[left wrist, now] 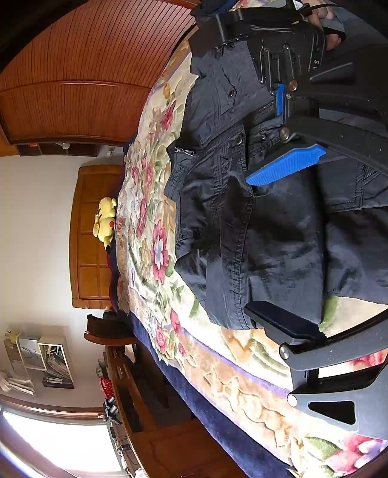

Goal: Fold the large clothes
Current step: 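Lower the right gripper onto the jacket side edge and grasp it, then fold the grasped jacket side over the body with the right gripper, then release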

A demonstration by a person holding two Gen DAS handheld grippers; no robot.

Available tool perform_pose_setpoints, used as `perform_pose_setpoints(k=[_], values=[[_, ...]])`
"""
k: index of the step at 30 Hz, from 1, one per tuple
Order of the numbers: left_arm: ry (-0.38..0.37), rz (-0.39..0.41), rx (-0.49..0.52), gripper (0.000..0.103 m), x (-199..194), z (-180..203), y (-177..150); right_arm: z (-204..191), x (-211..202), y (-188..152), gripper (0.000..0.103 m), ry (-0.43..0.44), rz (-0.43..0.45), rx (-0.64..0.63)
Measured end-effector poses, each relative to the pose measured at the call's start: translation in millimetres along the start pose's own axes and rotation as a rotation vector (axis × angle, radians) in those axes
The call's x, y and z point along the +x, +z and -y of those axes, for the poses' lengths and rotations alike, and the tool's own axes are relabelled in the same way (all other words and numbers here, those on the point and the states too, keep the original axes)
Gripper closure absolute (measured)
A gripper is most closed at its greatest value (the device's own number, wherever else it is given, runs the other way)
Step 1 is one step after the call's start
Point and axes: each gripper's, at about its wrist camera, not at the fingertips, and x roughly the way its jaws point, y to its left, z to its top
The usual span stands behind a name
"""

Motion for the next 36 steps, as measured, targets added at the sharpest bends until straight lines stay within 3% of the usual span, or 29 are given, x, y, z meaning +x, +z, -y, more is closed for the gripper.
perform_pose_setpoints(k=[4, 17, 27, 36], values=[[-0.016, 0.006, 0.000, 0.022, -3, 0, 0, -1, -16, -2, 0.097, -0.014, 0.038, -0.011], [-0.096, -0.003, -0.023, 0.022, -6, -4, -5, 16, -108, -24, 0.099, -0.303, 0.181, 0.096], [-0.111, -0.009, -0.020, 0.022, -6, -1, -4, 14, -132, -54, 0.099, -0.493, 0.100, 0.076], [-0.148, -0.010, -0.026, 0.022, -7, 3, 1, 19, -154, -54, 0.099, -0.650, 0.074, 0.138]])
